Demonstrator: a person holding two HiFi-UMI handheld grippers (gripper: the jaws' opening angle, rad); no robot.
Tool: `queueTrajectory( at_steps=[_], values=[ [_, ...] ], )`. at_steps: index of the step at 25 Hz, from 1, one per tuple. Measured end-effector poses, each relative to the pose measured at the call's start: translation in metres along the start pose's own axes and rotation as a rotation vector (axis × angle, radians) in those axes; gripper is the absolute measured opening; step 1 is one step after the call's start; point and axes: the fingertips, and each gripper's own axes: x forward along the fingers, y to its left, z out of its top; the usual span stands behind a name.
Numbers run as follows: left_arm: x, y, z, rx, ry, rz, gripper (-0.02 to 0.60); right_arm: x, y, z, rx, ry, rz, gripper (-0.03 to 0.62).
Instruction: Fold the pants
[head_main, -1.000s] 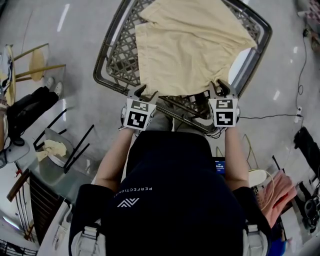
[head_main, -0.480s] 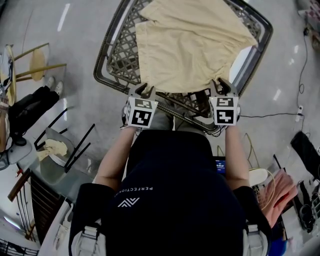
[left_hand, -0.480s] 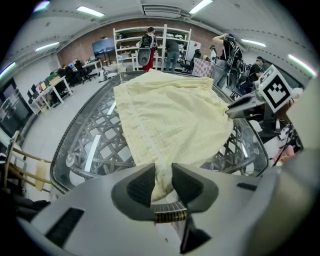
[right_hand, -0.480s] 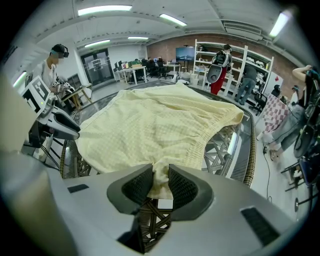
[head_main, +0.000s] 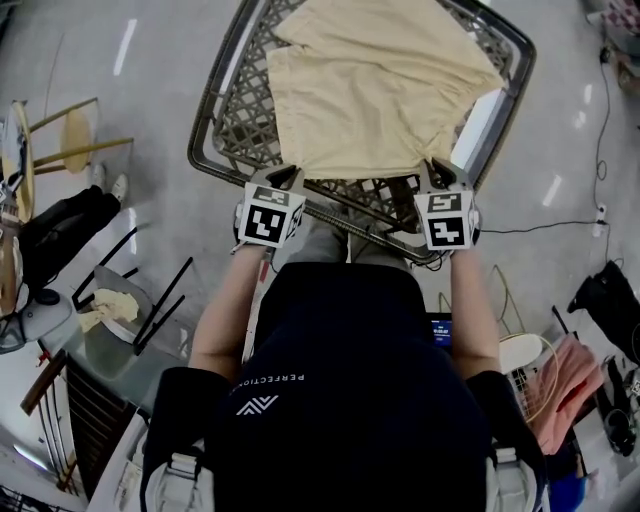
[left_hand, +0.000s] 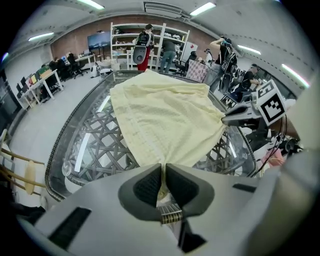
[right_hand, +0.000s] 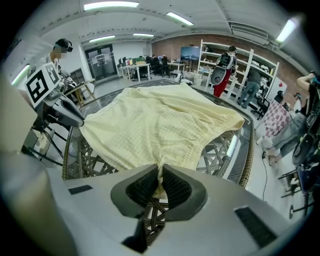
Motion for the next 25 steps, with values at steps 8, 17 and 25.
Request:
queueTrajectory(
  at_steps=[8, 17, 25],
  values=[
    [-0.020, -0.008, 0.009, 0.028, -0.034, -0.032, 0.034, -0.018, 0.007, -0.012, 0.030, 0.020, 0.046, 0.050],
    [-0.047, -0.020, 0.004, 0.082, -0.036, -0.081, 0.034, -0.042, 0.030, -0.032, 0.025, 0.065, 0.082, 0.049],
    [-0.063, -0.029, -0.007, 0.155, -0.010, -0.125, 0.034, -0.062, 0.058, -0.055, 0.041, 0.105, 0.124, 0.049]
  ],
)
